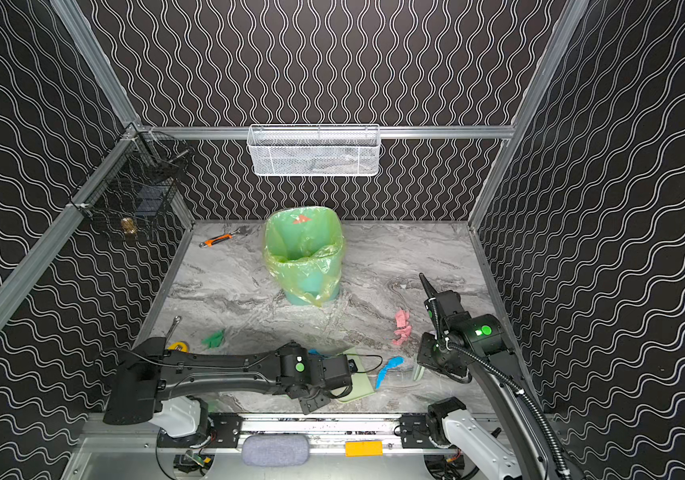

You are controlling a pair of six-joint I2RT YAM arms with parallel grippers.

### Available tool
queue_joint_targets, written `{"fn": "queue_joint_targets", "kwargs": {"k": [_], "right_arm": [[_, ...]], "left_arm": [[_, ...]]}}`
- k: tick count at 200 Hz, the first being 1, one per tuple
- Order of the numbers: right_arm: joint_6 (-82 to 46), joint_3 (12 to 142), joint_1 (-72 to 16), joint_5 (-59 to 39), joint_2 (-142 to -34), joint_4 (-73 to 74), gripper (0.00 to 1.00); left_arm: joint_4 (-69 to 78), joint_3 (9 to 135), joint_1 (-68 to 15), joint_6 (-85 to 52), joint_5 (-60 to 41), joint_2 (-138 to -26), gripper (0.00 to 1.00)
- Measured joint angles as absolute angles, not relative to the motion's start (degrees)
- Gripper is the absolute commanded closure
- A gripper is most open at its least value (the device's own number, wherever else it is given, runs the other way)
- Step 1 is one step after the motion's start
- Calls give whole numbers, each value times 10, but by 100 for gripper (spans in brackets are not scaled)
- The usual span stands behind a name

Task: Sweep away the paper scraps from the table
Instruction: 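Sweep the blue scraps toward the dustpan with the right gripper's brush while left holds it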

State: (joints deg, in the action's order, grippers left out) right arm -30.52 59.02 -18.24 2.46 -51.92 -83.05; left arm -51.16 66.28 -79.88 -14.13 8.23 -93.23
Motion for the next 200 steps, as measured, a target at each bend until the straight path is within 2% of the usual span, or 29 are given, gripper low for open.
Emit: {"fn": "queue_joint_targets", "kwargs": {"k": [130, 200], "right_arm": [[-263, 589, -213, 5, -605, -789, 100], [-307, 588, -335, -5, -637, -771, 100]], "left_arm": [[-483, 638, -748, -86, 4, -975, 100], [-466, 649, -724, -43, -9, -1013, 100]]}}
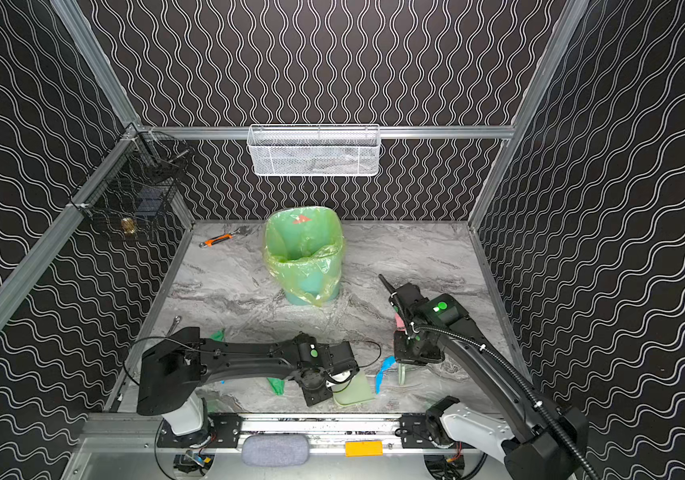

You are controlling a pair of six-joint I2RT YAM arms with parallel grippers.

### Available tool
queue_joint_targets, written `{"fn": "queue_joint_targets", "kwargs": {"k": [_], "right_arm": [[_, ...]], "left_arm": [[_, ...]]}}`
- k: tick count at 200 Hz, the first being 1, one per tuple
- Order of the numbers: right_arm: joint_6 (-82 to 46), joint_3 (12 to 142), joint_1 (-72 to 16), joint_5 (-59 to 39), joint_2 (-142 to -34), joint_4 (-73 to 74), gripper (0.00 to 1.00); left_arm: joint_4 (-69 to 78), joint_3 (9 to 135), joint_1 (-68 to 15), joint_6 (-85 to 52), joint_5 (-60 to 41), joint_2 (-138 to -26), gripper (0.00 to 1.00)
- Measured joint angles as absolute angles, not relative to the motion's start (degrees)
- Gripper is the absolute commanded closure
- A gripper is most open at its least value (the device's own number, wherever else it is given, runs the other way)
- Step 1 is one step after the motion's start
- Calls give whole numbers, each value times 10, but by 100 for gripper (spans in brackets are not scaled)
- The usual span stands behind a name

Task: Sweep away the paper scraps from the table
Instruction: 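Sweep the blue scraps toward the dustpan with the right gripper's brush while left holds it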

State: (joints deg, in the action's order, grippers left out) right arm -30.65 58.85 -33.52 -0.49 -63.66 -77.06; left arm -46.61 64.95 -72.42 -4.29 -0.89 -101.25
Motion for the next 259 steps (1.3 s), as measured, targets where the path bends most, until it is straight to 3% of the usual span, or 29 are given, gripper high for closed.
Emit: {"fn": "queue_joint_targets", "kwargs": {"k": [75, 146, 204, 259], "right_arm": [[-361, 623, -434, -34, -674, -741, 100], [-410, 622, -462, -102, -657, -682, 100], [-426, 646, -434, -64, -604, -726, 100], [-399, 708, -340, -41, -576, -776, 100]], "left_arm": [[-459, 653, -717, -26, -26, -1028, 100], [-437, 649, -712, -27, -34, -1028, 100], [-416, 627, -712, -31, -33, -999, 100], [-425, 628, -712, -59, -18, -926, 100]]}}
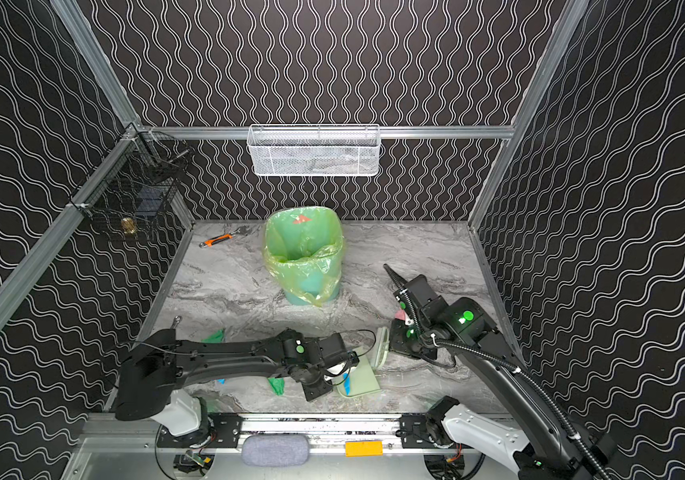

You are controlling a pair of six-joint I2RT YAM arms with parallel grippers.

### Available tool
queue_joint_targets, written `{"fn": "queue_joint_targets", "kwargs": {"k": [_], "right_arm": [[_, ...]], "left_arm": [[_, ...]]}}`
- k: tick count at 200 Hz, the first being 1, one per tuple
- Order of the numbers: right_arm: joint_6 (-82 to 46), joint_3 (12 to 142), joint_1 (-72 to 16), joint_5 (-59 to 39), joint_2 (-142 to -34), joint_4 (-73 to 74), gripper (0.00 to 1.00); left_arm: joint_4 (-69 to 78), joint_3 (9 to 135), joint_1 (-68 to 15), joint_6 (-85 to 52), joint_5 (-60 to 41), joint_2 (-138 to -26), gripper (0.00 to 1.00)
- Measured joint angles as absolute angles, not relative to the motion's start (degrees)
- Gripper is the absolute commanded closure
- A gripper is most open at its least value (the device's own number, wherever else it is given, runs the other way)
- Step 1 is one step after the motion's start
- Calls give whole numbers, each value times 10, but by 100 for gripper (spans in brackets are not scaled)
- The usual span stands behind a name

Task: Sweep away the paper scraps from the table
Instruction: 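Sweep the blue scraps toward the dustpan with the right gripper's brush while left holds it, then lift the dustpan with the left gripper and carry it over the green bin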

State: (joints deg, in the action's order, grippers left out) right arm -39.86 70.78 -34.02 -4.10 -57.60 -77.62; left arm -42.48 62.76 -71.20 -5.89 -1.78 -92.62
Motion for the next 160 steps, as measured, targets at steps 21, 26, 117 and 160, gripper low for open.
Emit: {"fn": "queue_joint_targets", "kwargs": {"k": [21, 26, 117, 160], "right_arm": [[-377, 731, -302, -34, -575, -783, 100], [-374, 736, -295, -34, -575, -783, 100], [-289, 750, -189, -67, -584, -768, 100], [-264, 746, -164, -91, -584, -754, 100]], "left_arm": [[-451, 649, -712, -66, -1, -893, 100], [-457, 656, -712, -70, 4, -886, 100], [-658, 874, -708, -103, 106, -832, 100], [-763, 991, -661, -116, 142, -833, 100]]}}
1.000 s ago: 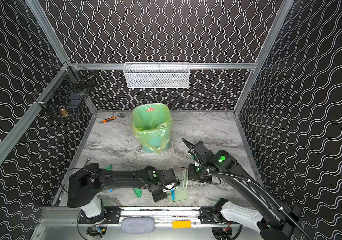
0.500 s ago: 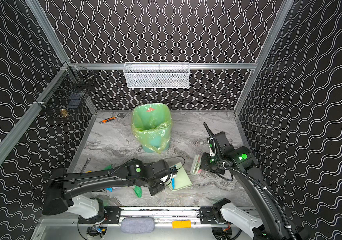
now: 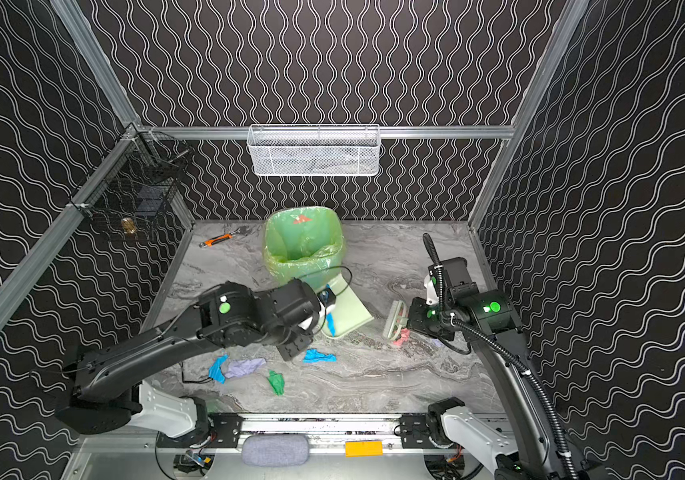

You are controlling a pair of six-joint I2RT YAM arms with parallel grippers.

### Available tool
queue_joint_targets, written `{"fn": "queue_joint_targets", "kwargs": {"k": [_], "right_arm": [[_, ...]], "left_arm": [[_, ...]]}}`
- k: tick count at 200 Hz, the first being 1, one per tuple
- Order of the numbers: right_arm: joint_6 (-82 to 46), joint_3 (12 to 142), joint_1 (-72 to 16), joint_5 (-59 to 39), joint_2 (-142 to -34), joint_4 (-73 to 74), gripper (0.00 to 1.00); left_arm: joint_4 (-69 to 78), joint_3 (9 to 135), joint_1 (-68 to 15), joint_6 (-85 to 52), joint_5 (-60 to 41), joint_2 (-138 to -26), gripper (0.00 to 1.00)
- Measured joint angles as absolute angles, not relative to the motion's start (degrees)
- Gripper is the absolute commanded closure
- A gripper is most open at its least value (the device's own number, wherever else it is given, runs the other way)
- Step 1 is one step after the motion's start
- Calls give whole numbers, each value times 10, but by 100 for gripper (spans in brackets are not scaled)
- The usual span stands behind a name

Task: Sweep away the paper scraps from the table
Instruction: 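Lift the dustpan with the left gripper and carry it over the green bin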

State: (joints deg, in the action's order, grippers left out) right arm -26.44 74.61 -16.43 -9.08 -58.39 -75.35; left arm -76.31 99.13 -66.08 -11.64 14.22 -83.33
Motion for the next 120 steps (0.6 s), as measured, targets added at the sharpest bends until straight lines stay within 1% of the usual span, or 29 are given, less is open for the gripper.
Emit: {"fn": "queue_joint_targets", "kwargs": {"k": [57, 120], "right_arm": [[-256, 744, -151, -112, -585, -746, 100], [-255, 730, -145, -124, -579, -742, 100]], "left_arm": [[-854, 1095, -538, -84, 171, -856, 100], [-871, 1174, -385, -12, 200, -901, 100]]}}
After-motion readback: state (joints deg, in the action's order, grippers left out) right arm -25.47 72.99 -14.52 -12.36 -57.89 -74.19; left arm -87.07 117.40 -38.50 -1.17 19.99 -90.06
